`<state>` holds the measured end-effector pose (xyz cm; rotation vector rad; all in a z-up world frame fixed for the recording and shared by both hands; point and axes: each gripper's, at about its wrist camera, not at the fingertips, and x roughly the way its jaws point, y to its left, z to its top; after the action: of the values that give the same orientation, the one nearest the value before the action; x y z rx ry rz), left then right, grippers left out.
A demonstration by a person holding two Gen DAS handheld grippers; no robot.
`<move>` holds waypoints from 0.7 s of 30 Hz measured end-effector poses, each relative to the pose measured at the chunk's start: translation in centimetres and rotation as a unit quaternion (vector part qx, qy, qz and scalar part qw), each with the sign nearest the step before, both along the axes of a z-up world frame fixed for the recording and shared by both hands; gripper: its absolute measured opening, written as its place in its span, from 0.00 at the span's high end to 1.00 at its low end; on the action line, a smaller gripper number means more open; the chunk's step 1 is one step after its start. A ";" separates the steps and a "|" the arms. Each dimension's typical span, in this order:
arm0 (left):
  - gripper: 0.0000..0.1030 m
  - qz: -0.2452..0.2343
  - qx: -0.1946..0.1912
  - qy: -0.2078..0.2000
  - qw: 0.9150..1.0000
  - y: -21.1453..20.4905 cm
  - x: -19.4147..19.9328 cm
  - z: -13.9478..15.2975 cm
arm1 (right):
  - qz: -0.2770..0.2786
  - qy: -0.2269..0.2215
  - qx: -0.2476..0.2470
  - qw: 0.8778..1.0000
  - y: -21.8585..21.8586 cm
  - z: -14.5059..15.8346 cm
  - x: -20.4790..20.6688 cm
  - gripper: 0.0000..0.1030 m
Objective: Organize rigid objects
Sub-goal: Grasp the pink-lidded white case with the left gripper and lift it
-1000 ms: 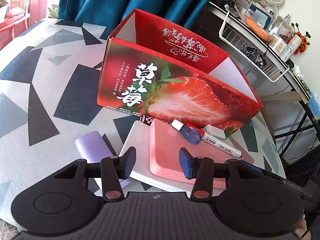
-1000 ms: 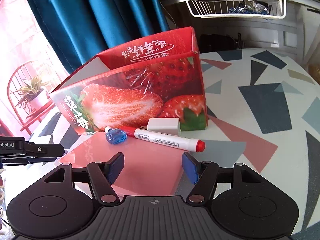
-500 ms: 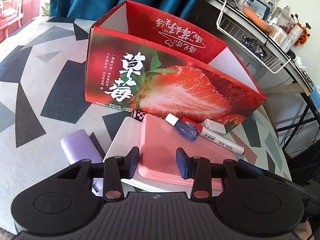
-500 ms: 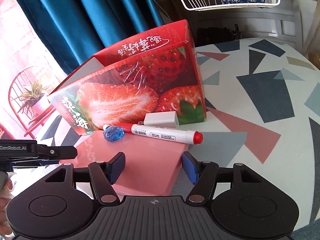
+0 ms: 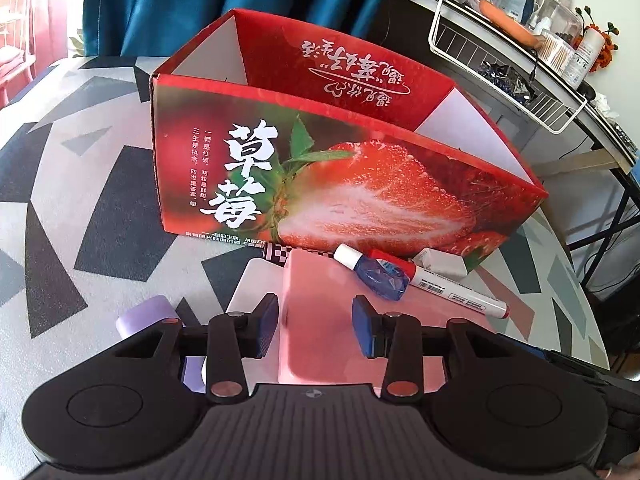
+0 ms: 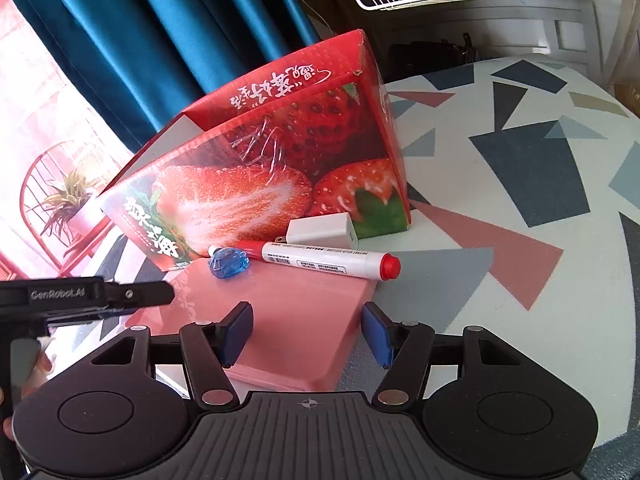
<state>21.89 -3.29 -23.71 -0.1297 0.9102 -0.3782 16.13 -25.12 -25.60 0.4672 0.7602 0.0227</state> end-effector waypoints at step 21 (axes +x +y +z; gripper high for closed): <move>0.55 0.015 -0.004 -0.010 1.000 0.5 -1.5 -0.5 | -0.003 0.005 0.010 1.000 0.0 -0.4 0.3 0.45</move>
<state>20.35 -2.81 -24.19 -0.1471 0.8864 -0.3546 16.40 -25.16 -25.99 0.4891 0.7696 0.0225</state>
